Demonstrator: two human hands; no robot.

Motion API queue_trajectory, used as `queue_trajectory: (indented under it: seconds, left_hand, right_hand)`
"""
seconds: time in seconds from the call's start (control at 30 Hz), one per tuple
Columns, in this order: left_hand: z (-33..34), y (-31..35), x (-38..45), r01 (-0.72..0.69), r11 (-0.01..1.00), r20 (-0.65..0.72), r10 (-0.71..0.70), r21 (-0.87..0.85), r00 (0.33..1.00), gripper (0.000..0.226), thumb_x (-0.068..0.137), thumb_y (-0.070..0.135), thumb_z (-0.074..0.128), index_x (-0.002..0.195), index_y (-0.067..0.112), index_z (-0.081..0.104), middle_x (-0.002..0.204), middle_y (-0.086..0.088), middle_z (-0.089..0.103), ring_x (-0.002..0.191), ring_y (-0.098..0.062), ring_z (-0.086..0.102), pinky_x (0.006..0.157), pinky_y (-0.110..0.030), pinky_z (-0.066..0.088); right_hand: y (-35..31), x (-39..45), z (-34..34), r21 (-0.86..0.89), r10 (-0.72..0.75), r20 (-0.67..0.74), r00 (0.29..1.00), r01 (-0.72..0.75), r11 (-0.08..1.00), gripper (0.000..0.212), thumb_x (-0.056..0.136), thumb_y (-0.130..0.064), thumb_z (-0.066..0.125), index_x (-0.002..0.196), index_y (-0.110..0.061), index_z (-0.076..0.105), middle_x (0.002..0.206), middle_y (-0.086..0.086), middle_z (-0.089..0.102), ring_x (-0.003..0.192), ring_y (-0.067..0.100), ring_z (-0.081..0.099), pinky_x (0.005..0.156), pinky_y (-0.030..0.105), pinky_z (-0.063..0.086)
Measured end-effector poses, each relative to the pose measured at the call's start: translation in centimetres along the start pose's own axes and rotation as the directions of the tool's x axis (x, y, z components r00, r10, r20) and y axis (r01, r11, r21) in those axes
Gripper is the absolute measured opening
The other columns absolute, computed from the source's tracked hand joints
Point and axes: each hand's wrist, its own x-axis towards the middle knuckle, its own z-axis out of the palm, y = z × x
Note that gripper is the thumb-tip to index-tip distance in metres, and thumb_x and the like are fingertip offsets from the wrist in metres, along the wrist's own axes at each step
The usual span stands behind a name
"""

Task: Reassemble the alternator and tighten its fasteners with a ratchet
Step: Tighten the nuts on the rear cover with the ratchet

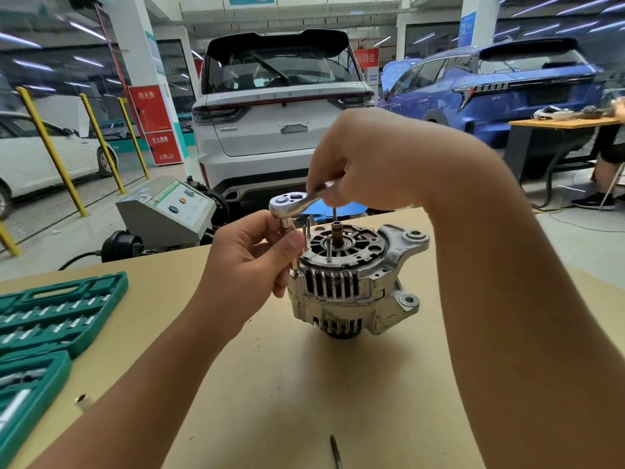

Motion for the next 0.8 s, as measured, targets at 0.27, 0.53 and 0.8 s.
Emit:
queue_trajectory:
  seconds: [0.27,0.53,0.8]
  left_hand:
    - [0.8,-0.1,0.0,-0.015,0.999,-0.035,0.016,0.05,0.999,0.007,0.088,0.021,0.073,0.084,0.018,0.07,0.065,0.003,0.057,0.039,-0.016,0.046,0.04,-0.029,0.042]
    - [0.8,-0.3,0.2,0.01,1.0,-0.054,-0.008,0.022,0.999,0.008,0.088,0.016,0.077,0.089,0.014,0.07,0.069,-0.017,0.05,0.041,-0.017,0.041,0.042,-0.029,0.04]
    - [0.5,-0.3,0.1,0.011,1.0,-0.027,-0.011,-0.01,1.0,0.003,0.087,0.022,0.074,0.085,0.021,0.072,0.065,0.0,0.052,0.041,-0.017,0.042,0.042,-0.029,0.038]
  right_hand:
    - [0.1,-0.5,-0.5,0.039,-0.063,0.075,0.995,0.06,0.997,0.017,0.08,-0.024,0.083,0.095,-0.03,0.078,0.064,-0.012,0.068,0.058,0.006,0.068,0.057,0.025,0.051]
    - [0.0,1.1,0.2,-0.09,-0.026,0.057,0.998,0.031,0.995,0.016,0.079,-0.024,0.082,0.088,-0.037,0.079,0.072,-0.017,0.064,0.061,0.001,0.057,0.056,0.023,0.044]
    - [-0.3,2.0,1.0,-0.176,-0.005,0.063,0.998,0.016,0.984,0.028,0.071,-0.037,0.083,0.059,-0.046,0.059,0.067,-0.02,0.055,0.063,0.003,0.054,0.064,0.03,0.049]
